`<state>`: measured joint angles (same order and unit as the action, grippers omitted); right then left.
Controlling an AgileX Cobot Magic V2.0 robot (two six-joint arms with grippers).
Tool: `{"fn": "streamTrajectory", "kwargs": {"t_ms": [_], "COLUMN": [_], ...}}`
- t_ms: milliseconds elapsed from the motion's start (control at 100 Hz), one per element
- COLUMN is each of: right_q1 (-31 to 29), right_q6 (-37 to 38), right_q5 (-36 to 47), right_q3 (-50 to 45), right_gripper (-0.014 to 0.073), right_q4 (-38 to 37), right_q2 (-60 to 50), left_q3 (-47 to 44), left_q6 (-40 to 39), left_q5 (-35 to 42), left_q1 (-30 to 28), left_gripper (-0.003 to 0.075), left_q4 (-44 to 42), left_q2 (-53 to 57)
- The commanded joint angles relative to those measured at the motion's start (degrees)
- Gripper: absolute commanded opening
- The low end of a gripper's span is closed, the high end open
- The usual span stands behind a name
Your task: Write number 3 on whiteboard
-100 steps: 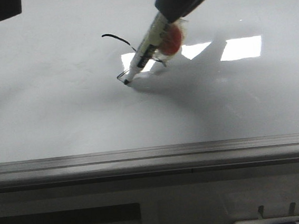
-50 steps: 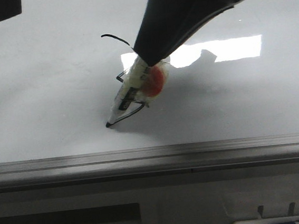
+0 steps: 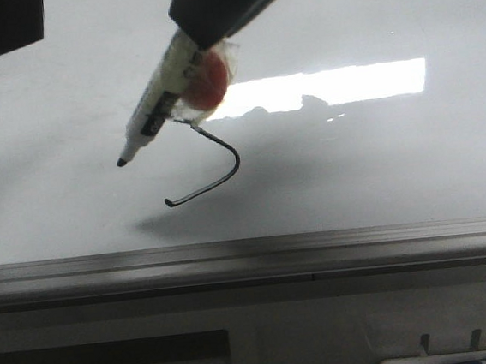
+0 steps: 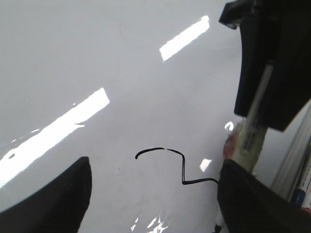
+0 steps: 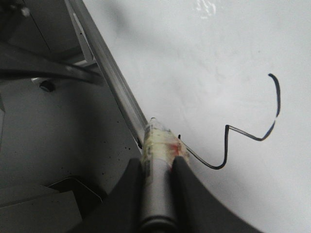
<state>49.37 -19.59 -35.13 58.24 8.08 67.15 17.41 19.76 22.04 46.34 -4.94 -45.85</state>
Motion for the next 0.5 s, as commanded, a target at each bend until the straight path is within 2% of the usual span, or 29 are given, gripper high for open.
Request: {"fn": "streamTrajectory", "kwargs": {"t_ms": [0,150,350,490], "right_q1": [0.2,0.2,0.2,0.2], "right_q6": [0.2,0.2,0.2,0.2], "right_q5": [2.3,2.1,2.4,0.9], "right_q3": [2.1,2.1,2.2,2.2], "right_gripper": [-0.006,-0.006,-0.006,-0.006], "right_q4": [-0.2,-0.2,0.3,1.5], "right_q2": [-2.9,-3.5,-3.5,-3.5], "left_q3": [1.5,1.5,1.5,1.5], "left_q6": [-0.8,-0.8,-0.8,-0.2], "left_q5": [2.2,2.0,4.8,9.5], "left_q1": [0.3,3.4,5.9,5.8], "left_gripper": [0.0491,0.049,0.0488,0.0435], "left_q4": [-2.5,-7.5,-6.4,-4.1], "left_q2": [0.0,-1.8,-7.9,-11.1]}}
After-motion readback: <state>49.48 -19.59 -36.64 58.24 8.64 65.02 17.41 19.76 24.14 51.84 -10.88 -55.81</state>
